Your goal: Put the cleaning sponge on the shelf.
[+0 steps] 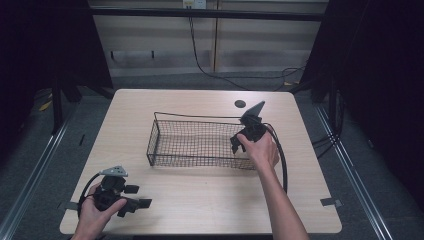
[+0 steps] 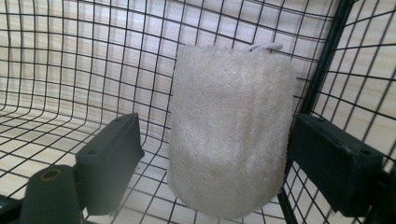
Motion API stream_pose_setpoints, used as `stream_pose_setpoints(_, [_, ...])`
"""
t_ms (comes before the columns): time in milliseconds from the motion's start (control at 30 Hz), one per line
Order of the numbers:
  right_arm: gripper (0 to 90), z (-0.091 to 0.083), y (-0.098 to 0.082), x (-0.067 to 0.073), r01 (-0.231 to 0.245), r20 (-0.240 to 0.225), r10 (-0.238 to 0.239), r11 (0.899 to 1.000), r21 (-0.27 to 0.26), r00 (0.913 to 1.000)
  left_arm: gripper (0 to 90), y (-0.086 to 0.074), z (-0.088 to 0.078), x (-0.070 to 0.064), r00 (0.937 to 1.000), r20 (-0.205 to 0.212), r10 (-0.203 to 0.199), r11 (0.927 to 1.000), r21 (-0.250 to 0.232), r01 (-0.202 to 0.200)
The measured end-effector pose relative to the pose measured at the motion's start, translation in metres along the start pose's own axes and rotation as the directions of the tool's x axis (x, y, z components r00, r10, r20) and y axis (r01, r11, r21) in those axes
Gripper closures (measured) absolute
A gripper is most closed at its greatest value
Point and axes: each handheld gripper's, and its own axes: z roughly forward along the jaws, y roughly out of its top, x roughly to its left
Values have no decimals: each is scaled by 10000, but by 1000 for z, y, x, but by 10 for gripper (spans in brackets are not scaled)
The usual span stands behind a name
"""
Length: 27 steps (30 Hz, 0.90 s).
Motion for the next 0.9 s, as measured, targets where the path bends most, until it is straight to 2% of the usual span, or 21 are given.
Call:
stream_pose_setpoints(300, [160, -9, -2, -5, 111, -350, -118, 9997, -208, 9993, 198, 0, 0, 0, 10000, -10, 33, 10000, 26, -33])
stream_pose_setpoints(533, [167, -18, -7, -12, 257, -819, -299, 9983, -521, 9962, 198, 0, 0, 0, 10000, 3, 37, 10000, 36, -37])
stream_pose_setpoints(900, [164, -26, -12, -16, 535, -1081, -622, 9953, -813, 9922, 198, 0, 0, 0, 10000, 1, 11, 10000, 21, -11])
